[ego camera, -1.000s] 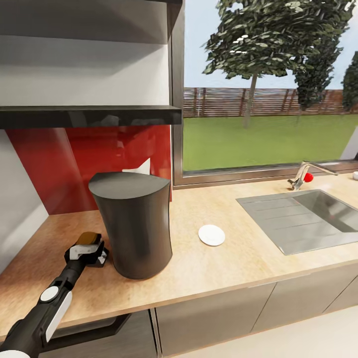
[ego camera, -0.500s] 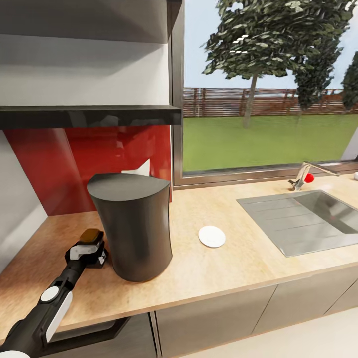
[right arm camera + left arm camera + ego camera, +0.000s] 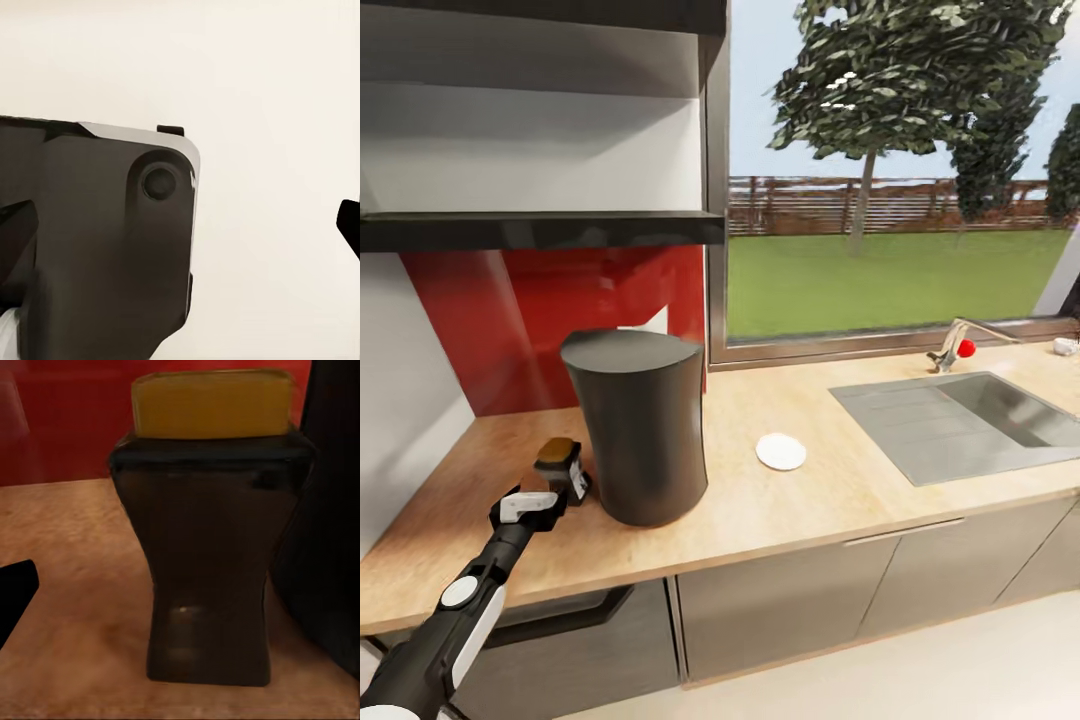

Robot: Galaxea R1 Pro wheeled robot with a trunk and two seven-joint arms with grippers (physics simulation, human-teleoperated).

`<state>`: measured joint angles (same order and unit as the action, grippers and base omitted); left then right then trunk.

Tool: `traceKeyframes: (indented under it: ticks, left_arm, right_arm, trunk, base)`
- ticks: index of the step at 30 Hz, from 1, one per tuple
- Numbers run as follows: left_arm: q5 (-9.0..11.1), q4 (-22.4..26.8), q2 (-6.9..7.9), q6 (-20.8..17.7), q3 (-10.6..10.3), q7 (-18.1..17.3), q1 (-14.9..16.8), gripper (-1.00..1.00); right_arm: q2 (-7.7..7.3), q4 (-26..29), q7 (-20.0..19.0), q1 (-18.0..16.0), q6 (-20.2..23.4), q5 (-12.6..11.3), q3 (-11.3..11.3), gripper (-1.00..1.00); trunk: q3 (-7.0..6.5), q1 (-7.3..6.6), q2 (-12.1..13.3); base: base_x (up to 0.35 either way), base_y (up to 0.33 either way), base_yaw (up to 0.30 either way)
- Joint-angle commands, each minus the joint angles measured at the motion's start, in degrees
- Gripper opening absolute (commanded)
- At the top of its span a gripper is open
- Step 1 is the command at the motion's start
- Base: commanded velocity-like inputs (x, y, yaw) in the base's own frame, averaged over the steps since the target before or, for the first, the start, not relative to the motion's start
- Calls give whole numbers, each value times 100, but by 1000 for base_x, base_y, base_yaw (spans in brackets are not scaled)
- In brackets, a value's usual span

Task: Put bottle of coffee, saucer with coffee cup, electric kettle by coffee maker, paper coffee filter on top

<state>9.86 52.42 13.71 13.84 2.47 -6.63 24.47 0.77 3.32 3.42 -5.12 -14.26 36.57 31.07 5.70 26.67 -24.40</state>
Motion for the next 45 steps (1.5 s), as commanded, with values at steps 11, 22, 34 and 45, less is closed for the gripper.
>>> traceKeyframes:
  ticks: [11, 22, 34, 45]
  left_arm:
    - [55, -2, 0, -3, 8, -58, 1, 100]
    - [115, 118, -10, 90, -41, -295, -414, 100]
    - [145, 366, -24, 586, 148, -2548, -1749, 100]
    - [57, -1606, 22, 1169, 203, -2533, -2366, 100]
  right_arm:
    - [2, -6, 27, -6, -15, 60, 40, 100]
    - [2, -6, 27, -7, -15, 60, 40, 100]
    - [7, -6, 27, -7, -15, 60, 40, 100]
    - [11, -4, 27, -6, -15, 60, 34, 100]
  trunk:
    - [12, 0, -12]
    - [12, 0, -12]
    - [12, 0, -12]
    - [12, 0, -12]
  base:
    - [-338, 0, 0]
    - [-147, 0, 0]
    - [-1, 0, 0]
    - [0, 0, 0]
